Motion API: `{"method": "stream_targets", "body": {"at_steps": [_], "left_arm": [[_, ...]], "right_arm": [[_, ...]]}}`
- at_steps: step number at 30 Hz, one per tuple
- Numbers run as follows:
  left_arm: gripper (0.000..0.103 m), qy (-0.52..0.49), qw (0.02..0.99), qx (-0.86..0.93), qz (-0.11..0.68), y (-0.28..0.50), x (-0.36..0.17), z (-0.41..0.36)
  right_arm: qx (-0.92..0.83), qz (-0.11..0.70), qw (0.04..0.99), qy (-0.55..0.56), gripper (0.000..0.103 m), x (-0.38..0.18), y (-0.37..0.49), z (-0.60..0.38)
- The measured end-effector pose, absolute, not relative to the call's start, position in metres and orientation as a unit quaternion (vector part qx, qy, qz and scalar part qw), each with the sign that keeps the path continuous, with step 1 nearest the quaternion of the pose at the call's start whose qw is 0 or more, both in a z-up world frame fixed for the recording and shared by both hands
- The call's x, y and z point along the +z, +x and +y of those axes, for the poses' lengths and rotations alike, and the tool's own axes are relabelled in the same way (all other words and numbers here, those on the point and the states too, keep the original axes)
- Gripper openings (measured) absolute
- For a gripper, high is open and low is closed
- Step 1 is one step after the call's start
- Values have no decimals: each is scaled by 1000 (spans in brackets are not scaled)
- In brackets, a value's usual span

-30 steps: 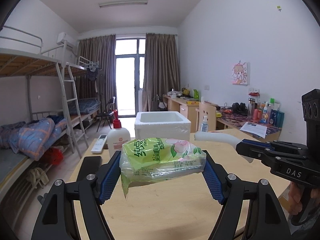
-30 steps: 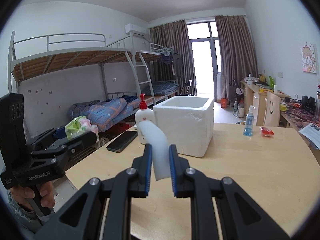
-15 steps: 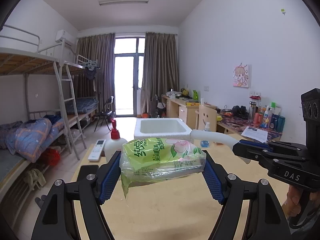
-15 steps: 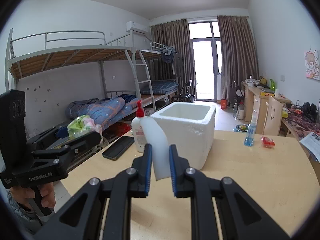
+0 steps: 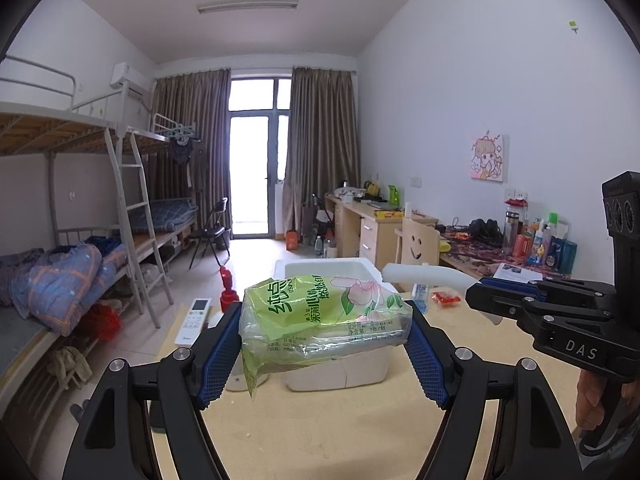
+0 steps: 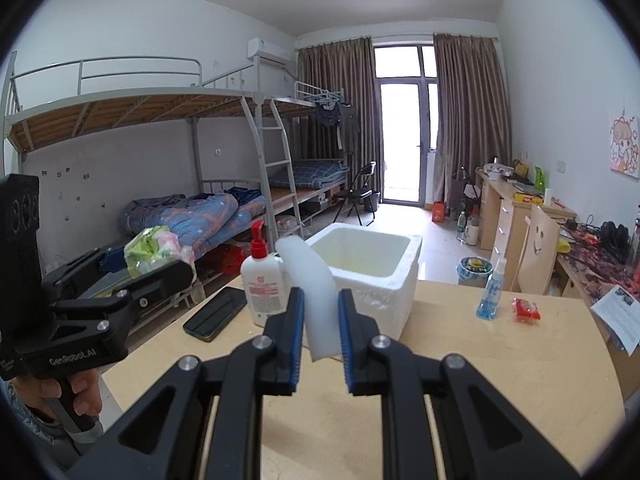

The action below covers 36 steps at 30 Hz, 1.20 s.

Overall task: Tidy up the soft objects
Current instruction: 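Carry the tissue pack and foam strip over the foam box with both tools, then lower the white foam strip into the foam box and open the right tool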

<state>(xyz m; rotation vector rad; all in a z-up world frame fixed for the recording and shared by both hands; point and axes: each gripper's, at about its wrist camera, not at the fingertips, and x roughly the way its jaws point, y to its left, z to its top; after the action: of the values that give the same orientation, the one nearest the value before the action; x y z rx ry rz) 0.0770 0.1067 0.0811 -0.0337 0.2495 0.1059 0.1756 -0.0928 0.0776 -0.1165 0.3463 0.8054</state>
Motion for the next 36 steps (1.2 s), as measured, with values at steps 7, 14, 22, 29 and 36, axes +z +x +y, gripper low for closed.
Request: {"method": "stream_targets", "body": {"at_steps": [7,14,22,29,36], "left_arm": [[77,-12,991,51,123,100,88,110],[77,-14,990,51,127,121,89,120],[77,-7,990,59,130,144,91,128],[77,-6,989,74,132,158,91,141],[77,-6,987,93,133,165,88,153]], "right_arm": [[378,176,907,-66,20,84,199,-83],[374,177,907,-74,20,87,216,-69],[367,186,908,-84,20,86,239,-56],[371,195,903,-96,20,82,262,-36],[374,204,899,-103,20,78,286,-22]]}}
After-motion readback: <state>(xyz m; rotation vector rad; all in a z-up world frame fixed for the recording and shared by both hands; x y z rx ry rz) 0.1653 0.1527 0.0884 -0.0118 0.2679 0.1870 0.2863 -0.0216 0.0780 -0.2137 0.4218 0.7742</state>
